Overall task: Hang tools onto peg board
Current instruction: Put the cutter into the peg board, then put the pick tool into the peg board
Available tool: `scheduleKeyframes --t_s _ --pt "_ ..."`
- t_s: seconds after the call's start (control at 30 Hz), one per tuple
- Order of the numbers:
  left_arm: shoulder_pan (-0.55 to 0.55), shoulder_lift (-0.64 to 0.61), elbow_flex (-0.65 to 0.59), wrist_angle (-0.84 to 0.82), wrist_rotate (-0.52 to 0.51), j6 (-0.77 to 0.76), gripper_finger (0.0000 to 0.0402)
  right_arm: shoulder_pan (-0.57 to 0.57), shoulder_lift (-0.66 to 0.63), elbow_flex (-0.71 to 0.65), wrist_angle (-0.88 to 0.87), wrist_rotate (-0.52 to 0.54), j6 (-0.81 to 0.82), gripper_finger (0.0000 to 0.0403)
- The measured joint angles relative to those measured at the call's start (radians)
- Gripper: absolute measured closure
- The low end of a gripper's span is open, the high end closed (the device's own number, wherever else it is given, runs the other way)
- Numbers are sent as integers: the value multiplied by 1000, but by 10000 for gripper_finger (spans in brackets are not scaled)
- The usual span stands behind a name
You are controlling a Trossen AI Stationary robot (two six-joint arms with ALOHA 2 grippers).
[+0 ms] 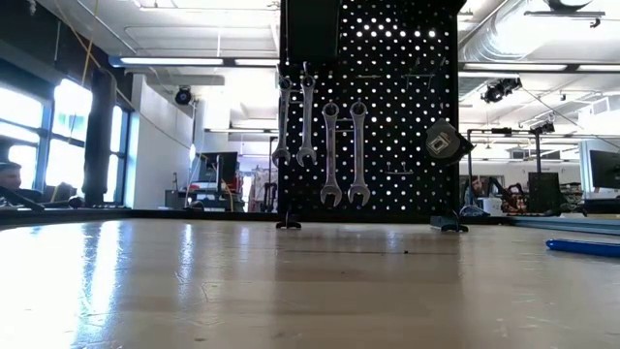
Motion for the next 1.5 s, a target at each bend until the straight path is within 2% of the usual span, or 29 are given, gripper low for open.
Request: scheduleKeyframes --t_s 0.3,0.6,1.2,1.5 --pt "0 75 0 0 19 -12 271 -172 0 0 -113 -175 122 357" --pt "14 144 0 17 19 -10 271 -228 32 0 -201 -287 166 357" --pt "21 151 0 55 63 -15 271 -249 121 -1 -217 -325 161 335" --pt "21 150 0 59 63 -15 271 -249 121 -1 -216 -336 158 290"
